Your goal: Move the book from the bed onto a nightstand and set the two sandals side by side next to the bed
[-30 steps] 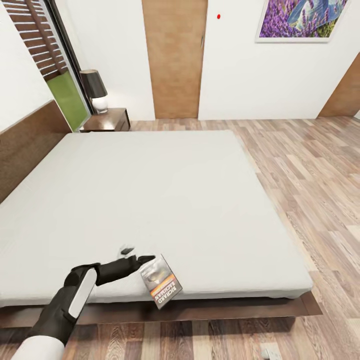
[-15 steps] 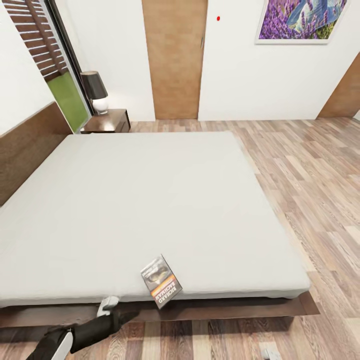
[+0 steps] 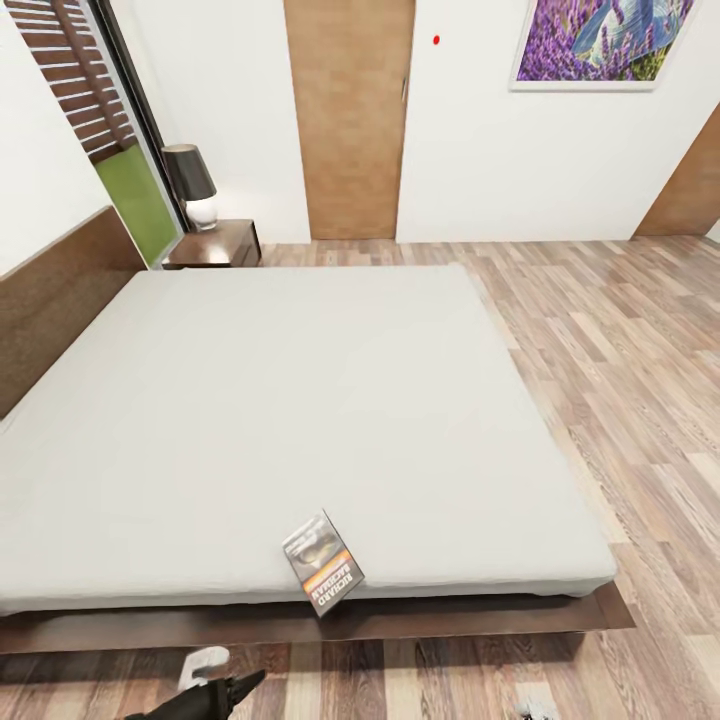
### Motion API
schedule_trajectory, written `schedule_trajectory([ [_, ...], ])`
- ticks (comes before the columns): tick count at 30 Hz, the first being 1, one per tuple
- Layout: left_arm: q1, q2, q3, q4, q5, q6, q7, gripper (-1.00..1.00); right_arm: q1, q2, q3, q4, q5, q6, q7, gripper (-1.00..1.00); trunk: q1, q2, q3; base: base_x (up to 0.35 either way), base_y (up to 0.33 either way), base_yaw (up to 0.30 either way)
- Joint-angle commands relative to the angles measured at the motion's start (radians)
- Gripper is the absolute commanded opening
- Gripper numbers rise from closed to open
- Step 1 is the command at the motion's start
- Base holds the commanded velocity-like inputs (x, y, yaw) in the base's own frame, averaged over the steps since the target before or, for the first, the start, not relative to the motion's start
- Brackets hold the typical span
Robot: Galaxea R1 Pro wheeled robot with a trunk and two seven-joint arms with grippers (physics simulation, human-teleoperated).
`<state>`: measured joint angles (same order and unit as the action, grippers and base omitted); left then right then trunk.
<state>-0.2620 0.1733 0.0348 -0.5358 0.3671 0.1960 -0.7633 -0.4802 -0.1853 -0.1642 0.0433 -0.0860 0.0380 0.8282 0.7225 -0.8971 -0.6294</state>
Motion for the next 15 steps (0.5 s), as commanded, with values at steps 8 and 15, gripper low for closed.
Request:
schedule_trajectory([
  [8, 0.000, -0.026, 0.006, 0.002, 0.015, -0.002, 0.120, 1.00, -0.003, 0.201, -0.008, -0.053, -0.013, 0.005, 0.005, 1.00, 0.000, -0.001, -0.001, 0.000, 0.000, 0.000],
  [15, 0.000, -0.027, 0.024, 0.008, 0.019, -0.003, 0.126, 1.00, -0.005, 0.273, -0.008, -0.133, -0.016, 0.005, 0.009, 1.00, 0.000, -0.001, -0.001, 0.000, 0.000, 0.000],
])
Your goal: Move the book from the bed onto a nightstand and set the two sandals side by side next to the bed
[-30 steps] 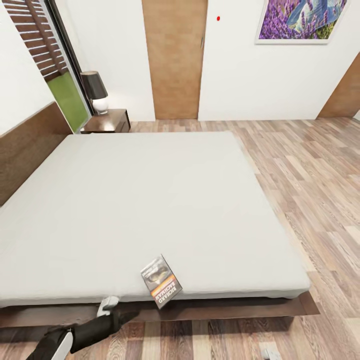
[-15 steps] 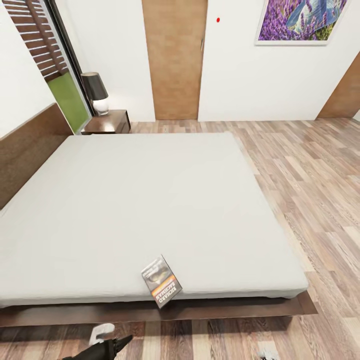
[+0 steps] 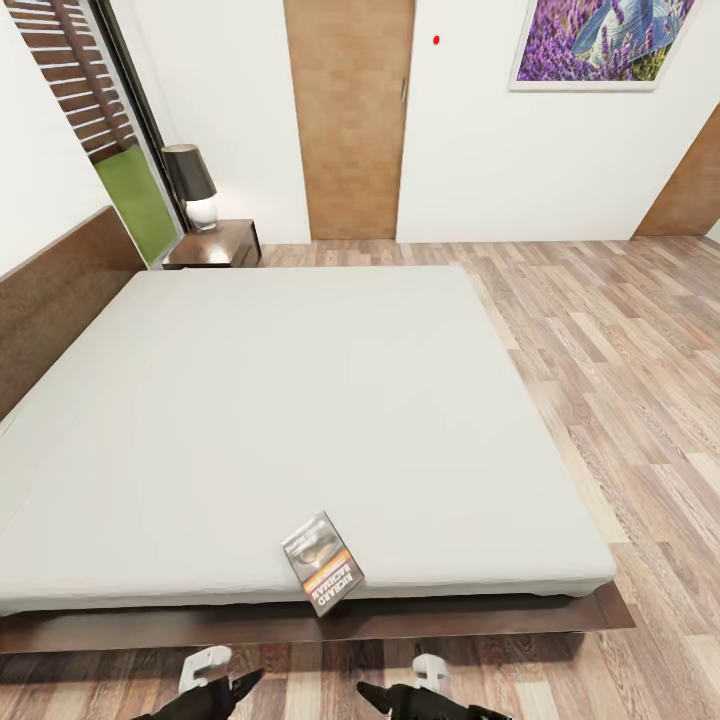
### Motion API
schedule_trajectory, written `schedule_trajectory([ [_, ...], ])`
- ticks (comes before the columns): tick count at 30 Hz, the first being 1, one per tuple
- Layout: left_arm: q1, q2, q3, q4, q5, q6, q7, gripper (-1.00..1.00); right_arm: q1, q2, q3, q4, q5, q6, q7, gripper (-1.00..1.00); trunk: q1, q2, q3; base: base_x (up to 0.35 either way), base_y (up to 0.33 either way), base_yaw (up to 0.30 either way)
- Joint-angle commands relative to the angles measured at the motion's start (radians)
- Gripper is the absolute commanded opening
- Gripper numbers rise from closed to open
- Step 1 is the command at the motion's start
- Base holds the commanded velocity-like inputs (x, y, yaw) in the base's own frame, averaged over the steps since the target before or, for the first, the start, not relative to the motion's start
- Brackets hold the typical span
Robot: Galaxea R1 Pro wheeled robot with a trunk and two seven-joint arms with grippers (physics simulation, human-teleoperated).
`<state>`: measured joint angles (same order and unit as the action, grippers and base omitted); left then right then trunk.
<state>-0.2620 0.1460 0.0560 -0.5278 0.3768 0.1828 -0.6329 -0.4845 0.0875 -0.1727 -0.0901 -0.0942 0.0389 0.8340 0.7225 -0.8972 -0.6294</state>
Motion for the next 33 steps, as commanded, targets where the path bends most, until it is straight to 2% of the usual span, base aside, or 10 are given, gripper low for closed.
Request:
schedule_trajectory([
  [1, 0.000, 0.000, 0.016, 0.014, 0.011, 0.011, -0.004, 1.00, -0.001, 0.010, 0.001, -0.032, -0.009, 0.005, 0.006, 1.00, 0.000, -0.001, -0.001, 0.000, 0.000, 0.000],
  [4, 0.000, 0.000, 0.047, 0.046, 0.011, 0.011, -0.004, 1.00, -0.002, 0.026, 0.000, -0.059, -0.031, 0.011, 0.010, 1.00, 0.000, -0.001, -0.001, 0.000, 0.000, 0.000],
  [8, 0.000, 0.000, 0.085, 0.054, 0.011, 0.011, -0.004, 1.00, -0.002, 0.033, 0.000, -0.065, -0.113, 0.017, 0.019, 1.00, 0.000, -0.001, -0.001, 0.000, 0.000, 0.000],
  [10, 0.000, 0.000, 0.108, 0.056, 0.011, 0.011, -0.004, 1.00, -0.002, 0.034, 0.001, -0.066, -0.158, 0.019, 0.049, 1.00, 0.000, -0.001, -0.001, 0.000, 0.000, 0.000],
  [12, 0.000, 0.000, 0.125, 0.056, 0.011, 0.010, -0.005, 1.00, -0.002, 0.035, 0.001, -0.065, -0.181, 0.020, 0.101, 1.00, 0.000, -0.001, -0.001, 0.000, 0.000, 0.000],
  [16, 0.000, -0.002, 0.134, 0.058, 0.011, 0.010, -0.005, 1.00, -0.002, 0.035, 0.001, -0.065, -0.195, 0.021, 0.149, 1.00, 0.000, -0.001, -0.001, 0.000, 0.000, 0.000],
  [19, 0.000, -0.014, 0.136, 0.058, 0.011, 0.010, -0.005, 1.00, -0.002, 0.035, 0.001, -0.065, -0.197, 0.021, 0.157, 1.00, 0.000, -0.001, -0.001, 0.000, 0.000, 0.000],
  [27, 0.000, -0.021, 0.136, 0.079, 0.011, 0.010, -0.005, 1.00, -0.002, 0.031, 0.001, -0.067, -0.199, 0.021, 0.162, 1.00, 0.000, -0.001, -0.001, 0.000, 0.000, 0.000],
  [28, 0.000, -0.022, 0.136, 0.083, 0.010, 0.010, -0.005, 1.00, -0.002, 0.031, 0.001, -0.067, -0.199, 0.022, 0.172, 1.00, 0.000, -0.001, -0.001, 0.000, 0.000, 0.000],
  [33, 0.000, -0.022, 0.136, 0.090, 0.010, 0.010, -0.005, 1.00, -0.002, 0.030, 0.001, -0.067, -0.200, 0.024, 0.317, 1.00, 0.000, -0.001, -0.001, 0.000, 0.000, 0.000],
])
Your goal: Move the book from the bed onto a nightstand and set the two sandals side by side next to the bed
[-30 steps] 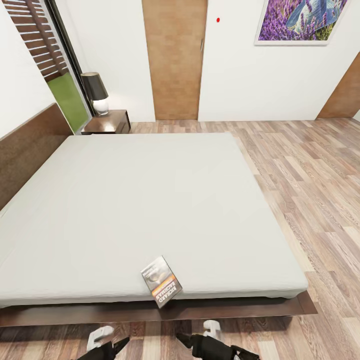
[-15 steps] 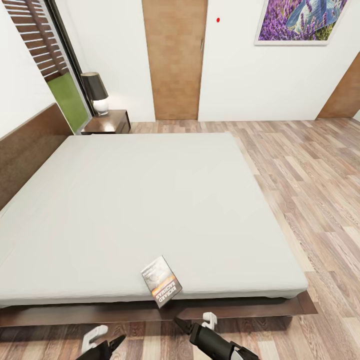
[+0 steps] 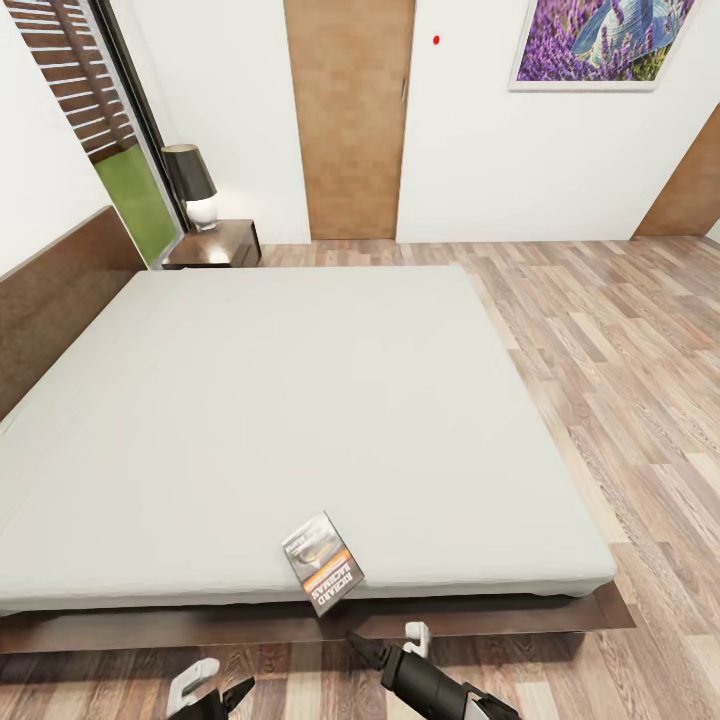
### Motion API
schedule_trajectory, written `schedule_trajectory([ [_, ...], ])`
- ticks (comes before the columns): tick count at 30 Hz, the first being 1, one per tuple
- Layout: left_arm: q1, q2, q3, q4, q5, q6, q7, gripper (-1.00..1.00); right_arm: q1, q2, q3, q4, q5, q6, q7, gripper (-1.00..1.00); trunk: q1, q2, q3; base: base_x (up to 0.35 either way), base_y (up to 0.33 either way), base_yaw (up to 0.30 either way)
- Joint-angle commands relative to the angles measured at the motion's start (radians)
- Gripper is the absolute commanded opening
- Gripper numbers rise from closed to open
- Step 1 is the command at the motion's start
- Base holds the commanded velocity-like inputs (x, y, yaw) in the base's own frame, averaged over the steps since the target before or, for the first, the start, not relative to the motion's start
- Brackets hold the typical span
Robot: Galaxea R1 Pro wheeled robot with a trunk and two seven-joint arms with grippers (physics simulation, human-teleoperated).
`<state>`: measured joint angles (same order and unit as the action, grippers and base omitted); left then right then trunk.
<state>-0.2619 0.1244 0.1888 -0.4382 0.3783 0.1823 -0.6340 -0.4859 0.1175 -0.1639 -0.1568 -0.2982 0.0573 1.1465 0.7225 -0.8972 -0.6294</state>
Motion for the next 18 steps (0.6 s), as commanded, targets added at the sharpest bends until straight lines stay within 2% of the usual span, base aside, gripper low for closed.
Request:
schedule_trajectory([
  [1, 0.000, 0.000, 0.003, 0.001, 0.008, 0.011, -0.004, 1.00, 0.000, 0.000, -0.008, 0.000, 0.004, 0.006, 0.026, 1.00, 0.000, -0.001, -0.001, 0.000, 0.000, 0.000],
  [7, 0.000, 0.000, 0.003, 0.001, 0.008, 0.010, -0.004, 1.00, 0.000, 0.000, -0.011, 0.002, -0.005, 0.003, 0.041, 1.00, 0.000, -0.001, -0.001, 0.000, 0.000, 0.000],
  [9, 0.000, 0.000, 0.003, 0.001, 0.008, 0.010, -0.004, 1.00, 0.000, -0.001, -0.012, 0.003, -0.026, 0.002, 0.041, 1.00, 0.000, -0.001, -0.001, 0.000, 0.000, 0.000],
  [12, 0.000, 0.000, 0.004, 0.001, 0.009, 0.010, -0.004, 1.00, 0.000, -0.001, -0.012, 0.004, -0.085, -0.002, 0.042, 1.00, 0.000, -0.001, -0.001, 0.000, 0.000, 0.000],
  [18, 0.000, 0.000, 0.004, 0.002, 0.009, 0.010, -0.004, 1.00, 0.000, 0.000, -0.010, 0.005, -0.117, -0.005, 0.042, 1.00, 0.000, -0.001, -0.001, 0.000, 0.000, 0.000],
])
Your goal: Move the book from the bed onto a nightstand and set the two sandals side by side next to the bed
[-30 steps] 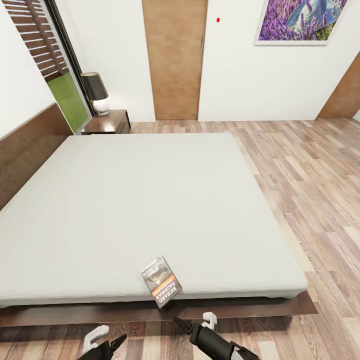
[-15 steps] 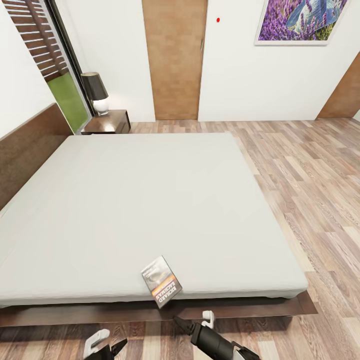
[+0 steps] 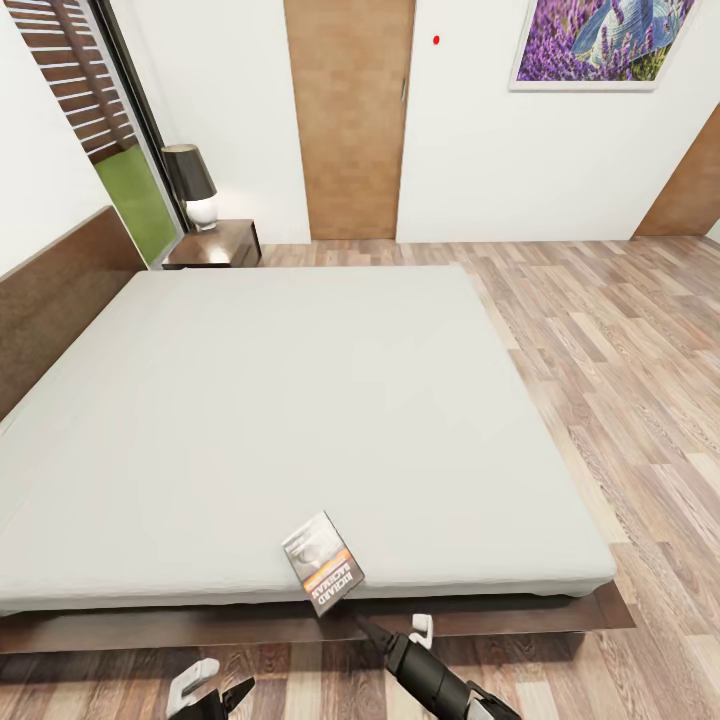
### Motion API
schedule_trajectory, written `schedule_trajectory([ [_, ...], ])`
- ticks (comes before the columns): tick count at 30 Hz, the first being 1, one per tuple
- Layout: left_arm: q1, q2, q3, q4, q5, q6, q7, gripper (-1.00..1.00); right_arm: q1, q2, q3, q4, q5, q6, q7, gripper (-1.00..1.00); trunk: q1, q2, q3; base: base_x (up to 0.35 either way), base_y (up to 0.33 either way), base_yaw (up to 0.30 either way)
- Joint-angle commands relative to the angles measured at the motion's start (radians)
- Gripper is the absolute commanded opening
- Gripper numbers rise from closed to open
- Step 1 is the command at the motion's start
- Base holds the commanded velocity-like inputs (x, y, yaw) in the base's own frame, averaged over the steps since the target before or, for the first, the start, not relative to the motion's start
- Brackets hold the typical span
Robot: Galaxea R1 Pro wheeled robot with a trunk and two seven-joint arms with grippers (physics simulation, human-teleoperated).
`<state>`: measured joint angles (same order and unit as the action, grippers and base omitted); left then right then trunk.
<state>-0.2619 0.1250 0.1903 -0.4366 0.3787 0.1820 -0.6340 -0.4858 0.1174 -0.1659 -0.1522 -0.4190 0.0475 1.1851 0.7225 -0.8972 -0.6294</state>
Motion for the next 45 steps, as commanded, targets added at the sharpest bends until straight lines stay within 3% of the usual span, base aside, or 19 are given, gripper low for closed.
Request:
schedule_trajectory([
  [1, 0.000, 0.000, 0.003, 0.000, 0.008, 0.011, -0.004, 1.00, 0.000, 0.001, -0.008, 0.000, 0.003, 0.004, 0.004, 1.00, 0.000, -0.001, -0.001, 0.000, 0.000, 0.000],
  [22, 0.000, -0.001, 0.002, 0.001, 0.008, 0.011, -0.004, 1.00, 0.000, 0.000, -0.007, 0.000, 0.000, 0.012, 0.009, 1.00, 0.000, -0.001, 0.004, 0.000, 0.000, 0.107],
  [45, 0.000, 0.001, 0.002, 0.001, 0.008, 0.012, -0.004, 1.00, 0.000, 0.000, -0.007, 0.000, 0.000, 0.012, 0.008, 1.00, 0.088, -0.162, -0.068, 0.000, 0.000, 0.000],
])
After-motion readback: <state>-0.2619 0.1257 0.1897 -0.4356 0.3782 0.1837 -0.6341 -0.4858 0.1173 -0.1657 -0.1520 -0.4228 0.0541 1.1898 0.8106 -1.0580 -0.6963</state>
